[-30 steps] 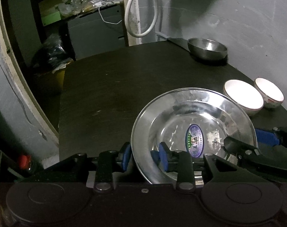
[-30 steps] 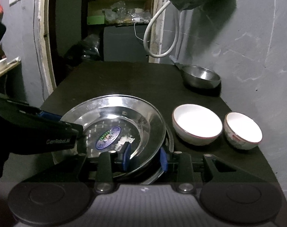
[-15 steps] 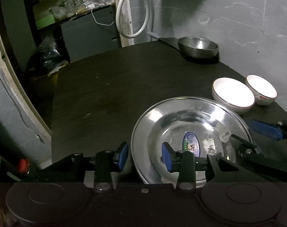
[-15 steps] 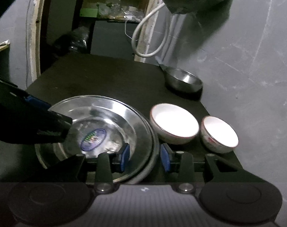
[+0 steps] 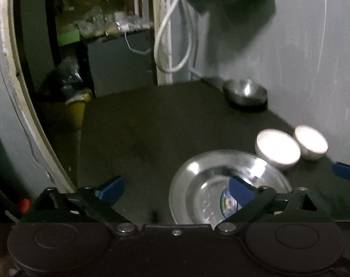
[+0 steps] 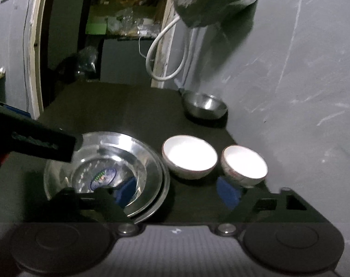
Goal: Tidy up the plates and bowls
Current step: 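Open both grippers and lift them off the plate stack, then reach both grippers toward the rim of the handled steel bowl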
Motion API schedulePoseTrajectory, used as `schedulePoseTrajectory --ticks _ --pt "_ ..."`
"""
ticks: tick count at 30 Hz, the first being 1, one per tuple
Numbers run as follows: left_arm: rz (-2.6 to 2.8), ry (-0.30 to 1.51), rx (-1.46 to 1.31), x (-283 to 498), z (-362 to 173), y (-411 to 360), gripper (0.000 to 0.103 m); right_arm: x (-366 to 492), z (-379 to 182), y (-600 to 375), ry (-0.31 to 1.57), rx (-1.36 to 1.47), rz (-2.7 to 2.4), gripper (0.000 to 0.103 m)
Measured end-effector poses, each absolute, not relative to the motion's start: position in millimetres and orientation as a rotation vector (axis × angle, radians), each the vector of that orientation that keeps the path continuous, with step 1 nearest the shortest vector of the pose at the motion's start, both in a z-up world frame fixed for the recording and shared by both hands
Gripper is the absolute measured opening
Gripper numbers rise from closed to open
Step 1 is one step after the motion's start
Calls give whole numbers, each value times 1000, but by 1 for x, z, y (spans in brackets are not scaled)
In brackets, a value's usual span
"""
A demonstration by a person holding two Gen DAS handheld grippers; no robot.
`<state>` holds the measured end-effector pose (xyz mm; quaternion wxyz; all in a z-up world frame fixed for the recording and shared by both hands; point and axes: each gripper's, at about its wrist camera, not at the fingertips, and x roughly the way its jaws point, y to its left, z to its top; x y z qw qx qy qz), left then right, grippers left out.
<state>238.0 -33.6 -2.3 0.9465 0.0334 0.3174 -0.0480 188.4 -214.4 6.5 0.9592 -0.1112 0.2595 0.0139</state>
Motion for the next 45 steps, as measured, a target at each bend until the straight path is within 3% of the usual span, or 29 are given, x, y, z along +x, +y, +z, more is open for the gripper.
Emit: schedulePoseTrajectory --ticks 4,9,19,25,30,34,45 --pt "-115 567 48 216 31 -23 102 165 41 -224 506 -198 29 98" --pt "-175 475 10 192 79 -11 102 129 101 -242 477 -117 25 103" --pt "-237 406 -70 214 194 -11 102 111 236 -268 378 -109 40 103" --pt "-208 408 -53 261 239 -13 102 150 280 -274 316 -236 59 103" --pt "-157 421 -24 311 244 -21 102 207 272 -284 335 -188 76 103" --pt "-94 483 5 356 225 -32 102 256 234 -290 377 -129 80 103" --pt "-162 631 57 469 111 -79 102 374 108 -300 514 82 50 103"
